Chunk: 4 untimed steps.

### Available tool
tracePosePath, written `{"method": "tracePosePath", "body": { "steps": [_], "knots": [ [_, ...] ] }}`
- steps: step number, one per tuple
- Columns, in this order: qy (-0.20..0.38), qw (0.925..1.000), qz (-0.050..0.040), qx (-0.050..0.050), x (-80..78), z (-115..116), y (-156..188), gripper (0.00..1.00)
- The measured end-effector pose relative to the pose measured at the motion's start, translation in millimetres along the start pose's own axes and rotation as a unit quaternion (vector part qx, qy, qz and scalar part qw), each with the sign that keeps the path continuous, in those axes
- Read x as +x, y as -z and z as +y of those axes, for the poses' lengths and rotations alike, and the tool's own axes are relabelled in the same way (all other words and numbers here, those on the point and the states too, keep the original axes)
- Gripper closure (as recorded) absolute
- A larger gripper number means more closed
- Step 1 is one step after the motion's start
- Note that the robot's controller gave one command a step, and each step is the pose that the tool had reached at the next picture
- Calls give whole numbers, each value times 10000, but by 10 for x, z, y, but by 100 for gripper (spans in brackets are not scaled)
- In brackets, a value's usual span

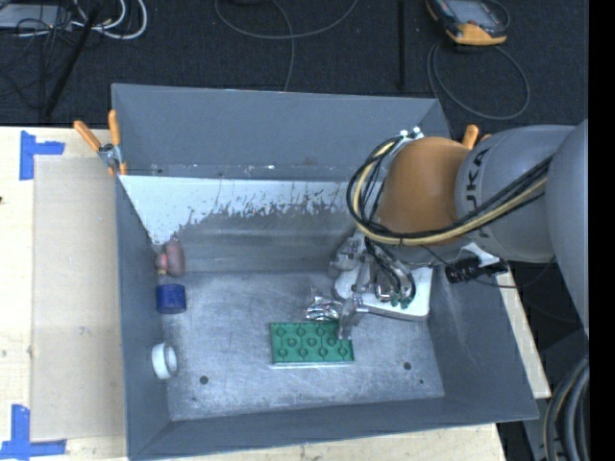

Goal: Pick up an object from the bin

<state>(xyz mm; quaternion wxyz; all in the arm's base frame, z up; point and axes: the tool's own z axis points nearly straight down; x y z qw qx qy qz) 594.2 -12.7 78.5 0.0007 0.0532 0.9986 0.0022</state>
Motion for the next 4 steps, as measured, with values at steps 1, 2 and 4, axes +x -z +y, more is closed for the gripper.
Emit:
{"method": "tracePosePath", "body": {
  "steps": [1,2,4],
  "knots": [
    [1,10000,3,9,-12,11,23,0],
    [933,9956,-26,-23,-3,-117,-30,0],
    [930,9957,7,8,12,-135,82,100]
  ]
}}
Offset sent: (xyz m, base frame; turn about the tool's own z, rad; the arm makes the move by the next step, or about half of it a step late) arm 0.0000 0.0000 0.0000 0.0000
